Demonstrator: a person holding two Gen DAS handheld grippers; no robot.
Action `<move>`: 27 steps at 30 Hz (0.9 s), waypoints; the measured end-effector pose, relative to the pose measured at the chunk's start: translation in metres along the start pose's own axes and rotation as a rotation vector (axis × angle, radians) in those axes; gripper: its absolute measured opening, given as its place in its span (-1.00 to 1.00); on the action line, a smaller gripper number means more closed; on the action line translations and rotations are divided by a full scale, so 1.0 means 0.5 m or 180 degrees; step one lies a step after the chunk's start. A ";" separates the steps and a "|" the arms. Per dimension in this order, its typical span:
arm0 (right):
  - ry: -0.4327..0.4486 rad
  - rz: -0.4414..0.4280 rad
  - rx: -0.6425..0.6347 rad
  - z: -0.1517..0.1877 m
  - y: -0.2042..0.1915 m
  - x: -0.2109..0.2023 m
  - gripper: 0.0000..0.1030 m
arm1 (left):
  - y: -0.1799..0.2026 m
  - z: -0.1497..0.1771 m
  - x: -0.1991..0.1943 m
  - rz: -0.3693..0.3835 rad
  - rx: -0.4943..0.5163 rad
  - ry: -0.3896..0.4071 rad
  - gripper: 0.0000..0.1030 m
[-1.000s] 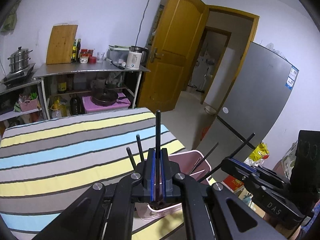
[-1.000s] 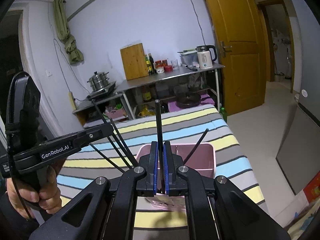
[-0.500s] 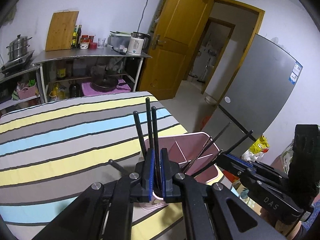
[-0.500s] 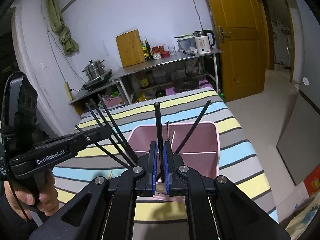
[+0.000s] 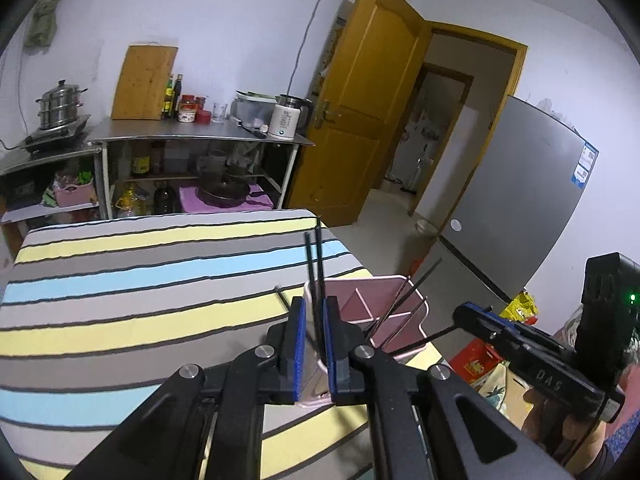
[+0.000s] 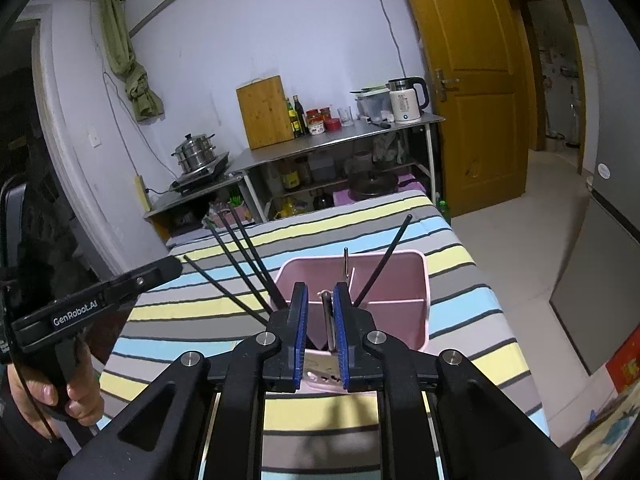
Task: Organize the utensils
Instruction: 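Lift the held chopsticks with both tools and lower them into the pink holder, then open both tools to release the chopsticks and lift away from the holder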
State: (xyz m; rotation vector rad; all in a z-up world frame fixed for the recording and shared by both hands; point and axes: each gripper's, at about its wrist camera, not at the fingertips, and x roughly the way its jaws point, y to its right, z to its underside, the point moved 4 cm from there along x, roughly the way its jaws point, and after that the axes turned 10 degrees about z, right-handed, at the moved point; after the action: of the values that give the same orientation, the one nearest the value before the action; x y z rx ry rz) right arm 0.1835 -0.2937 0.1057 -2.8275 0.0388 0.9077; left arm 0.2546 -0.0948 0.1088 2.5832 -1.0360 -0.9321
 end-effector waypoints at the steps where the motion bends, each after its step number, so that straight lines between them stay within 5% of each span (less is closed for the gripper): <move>1: 0.0005 -0.0004 0.0003 0.002 0.000 -0.005 -0.74 | -0.002 0.005 -0.009 -0.0014 -0.0005 0.0007 -0.85; 27: -0.0139 -0.0327 -0.0148 0.097 -0.081 -0.043 -0.74 | -0.114 0.186 -0.128 -0.0420 -0.0405 -0.0108 -0.85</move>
State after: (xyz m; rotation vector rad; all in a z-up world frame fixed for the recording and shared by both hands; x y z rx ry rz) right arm 0.1409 -0.2464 0.0856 -2.8209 -0.1336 0.9589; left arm 0.1925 -0.0057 0.0439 2.5630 -0.7941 -1.0405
